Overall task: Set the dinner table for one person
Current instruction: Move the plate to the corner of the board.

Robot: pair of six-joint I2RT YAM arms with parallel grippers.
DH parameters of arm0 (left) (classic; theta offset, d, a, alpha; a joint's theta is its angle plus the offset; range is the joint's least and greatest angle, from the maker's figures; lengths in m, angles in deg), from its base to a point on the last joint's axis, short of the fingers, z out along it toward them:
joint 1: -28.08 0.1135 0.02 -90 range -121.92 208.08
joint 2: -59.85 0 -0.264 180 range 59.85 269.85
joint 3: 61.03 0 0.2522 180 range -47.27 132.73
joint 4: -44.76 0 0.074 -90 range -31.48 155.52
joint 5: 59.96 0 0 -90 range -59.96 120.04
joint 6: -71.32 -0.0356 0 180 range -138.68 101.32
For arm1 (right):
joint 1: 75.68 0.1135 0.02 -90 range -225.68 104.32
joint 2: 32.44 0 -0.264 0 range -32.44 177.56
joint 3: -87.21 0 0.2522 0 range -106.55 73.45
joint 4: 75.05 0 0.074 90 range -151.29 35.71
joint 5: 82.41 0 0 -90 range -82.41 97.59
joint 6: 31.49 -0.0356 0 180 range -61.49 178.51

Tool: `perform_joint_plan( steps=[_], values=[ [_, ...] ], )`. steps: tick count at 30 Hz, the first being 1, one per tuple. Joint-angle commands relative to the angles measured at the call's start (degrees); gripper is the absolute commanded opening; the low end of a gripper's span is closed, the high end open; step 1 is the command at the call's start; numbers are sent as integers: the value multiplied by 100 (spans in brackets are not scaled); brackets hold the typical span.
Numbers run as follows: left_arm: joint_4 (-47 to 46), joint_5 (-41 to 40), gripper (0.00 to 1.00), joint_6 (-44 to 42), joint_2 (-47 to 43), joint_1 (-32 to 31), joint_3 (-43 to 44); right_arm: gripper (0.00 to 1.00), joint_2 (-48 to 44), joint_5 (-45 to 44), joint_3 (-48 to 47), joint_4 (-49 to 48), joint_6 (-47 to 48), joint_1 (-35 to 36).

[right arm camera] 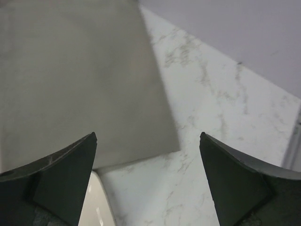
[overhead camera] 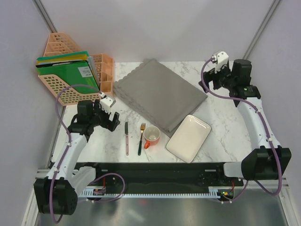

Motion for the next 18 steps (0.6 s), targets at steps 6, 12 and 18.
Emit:
perform_joint_plan(
  steps=[6,12,18],
  values=[
    [1311,268,100,-452,789,22,1235,98,-290,1391,-295,3336,151,6],
    [1587,603,100,-629,369,22,1510,82,-344,2012,-560,3978,-402,6],
    [84,-1082,100,-23,-807,22,870,92,52,1005,-332,4110,70,-3]
  ],
)
